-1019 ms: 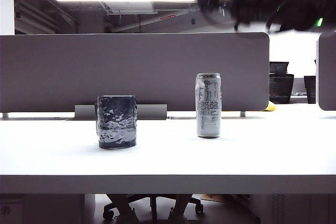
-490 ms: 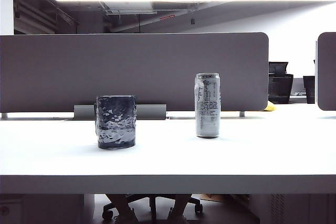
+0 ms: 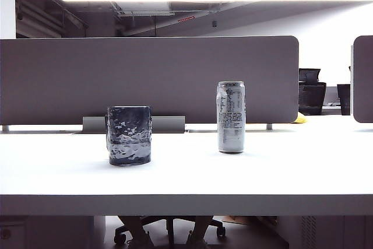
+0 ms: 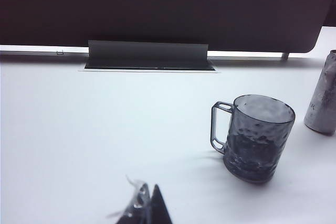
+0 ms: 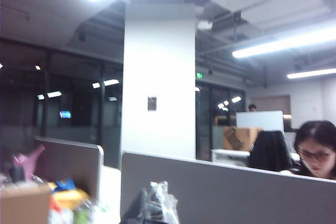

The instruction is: Pick up the metal can, pour some water into the cup, then place the can back on the table.

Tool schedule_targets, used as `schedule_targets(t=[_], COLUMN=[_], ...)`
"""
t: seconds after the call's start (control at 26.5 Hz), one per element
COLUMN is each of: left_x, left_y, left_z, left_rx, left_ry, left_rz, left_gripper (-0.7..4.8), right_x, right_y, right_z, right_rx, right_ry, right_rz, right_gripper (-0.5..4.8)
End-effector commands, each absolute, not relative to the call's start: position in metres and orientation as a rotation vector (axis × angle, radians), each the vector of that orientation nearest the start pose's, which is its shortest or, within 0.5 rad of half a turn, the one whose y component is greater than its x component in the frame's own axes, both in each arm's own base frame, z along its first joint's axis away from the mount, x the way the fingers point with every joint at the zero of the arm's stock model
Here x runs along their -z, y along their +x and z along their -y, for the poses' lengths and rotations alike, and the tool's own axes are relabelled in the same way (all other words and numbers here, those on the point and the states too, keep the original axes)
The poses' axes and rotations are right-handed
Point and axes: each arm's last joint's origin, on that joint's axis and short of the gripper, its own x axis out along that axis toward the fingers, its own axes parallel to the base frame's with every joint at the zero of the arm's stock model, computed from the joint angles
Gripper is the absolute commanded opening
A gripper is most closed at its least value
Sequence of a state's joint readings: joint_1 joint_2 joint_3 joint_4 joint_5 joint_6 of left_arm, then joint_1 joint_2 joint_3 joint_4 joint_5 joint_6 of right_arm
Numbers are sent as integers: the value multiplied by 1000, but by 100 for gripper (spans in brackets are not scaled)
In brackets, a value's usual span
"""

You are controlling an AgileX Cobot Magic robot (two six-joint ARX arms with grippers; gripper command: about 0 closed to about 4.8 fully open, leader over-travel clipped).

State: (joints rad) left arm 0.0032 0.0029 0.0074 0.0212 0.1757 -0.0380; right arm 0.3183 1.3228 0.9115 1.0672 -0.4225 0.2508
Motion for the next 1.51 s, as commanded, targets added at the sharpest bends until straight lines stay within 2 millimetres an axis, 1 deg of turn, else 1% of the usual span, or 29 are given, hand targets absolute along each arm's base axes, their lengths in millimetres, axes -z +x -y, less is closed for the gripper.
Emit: schedule_targets(t=[0.04, 0.11, 0.23, 0.3, 0.42, 0.45, 0.53, 0.57, 0.68, 0.79, 0.91, 1.02, 1.13, 1.36, 1.51], left_x=[-169, -169, -169, -169, -169, -169, -169, -169, -169, -169, -169, -169, -169, -169, -169], left_y=[97, 97, 97, 97, 97, 97, 97, 97, 97, 97, 97, 97, 97, 97, 97], left_z=[5, 5, 5, 5, 5, 5, 5, 5, 5, 5, 5, 5, 5, 5, 5], left_rx=[178, 178, 178, 178, 178, 178, 178, 178, 178, 178, 178, 178, 178, 178, 178], left_ry=[-33, -33, -33, -33, -33, -34, -33, -33, -33, -34, -33, -33, -33, -33, -33], left_rz=[33, 33, 33, 33, 32, 33, 33, 33, 33, 33, 33, 33, 32, 33, 33], left_gripper=[-5, -5, -5, -5, -5, -5, -5, -5, -5, -5, -5, -5, -5, -5, -5], right_x=[-369, -365, -360, -359, -355, -353, -351, -350, -344, -335, -319, -297, -276, -236, -217], right_y=[265, 269, 269, 266, 255, 249, 238, 233, 216, 195, 172, 150, 133, 113, 106], right_z=[-97, -94, -91, -87, -76, -70, -56, -47, -25, -7, 5, 10, 10, 9, 8], right_rx=[-687, -618, -541, -417, -200, -124, -47, -35, -42, -25, 39, 73, 82, 88, 83], right_ry=[-55, -125, -117, -171, -190, -202, -224, -234, -237, -222, -215, -208, -207, -151, -109], right_rz=[606, 572, 432, 357, 161, 84, -22, -76, -169, -167, -129, -92, -77, -56, -44], right_gripper=[-5, -5, -5, -5, -5, -5, -5, -5, -5, -5, -5, -5, -5, -5, -5])
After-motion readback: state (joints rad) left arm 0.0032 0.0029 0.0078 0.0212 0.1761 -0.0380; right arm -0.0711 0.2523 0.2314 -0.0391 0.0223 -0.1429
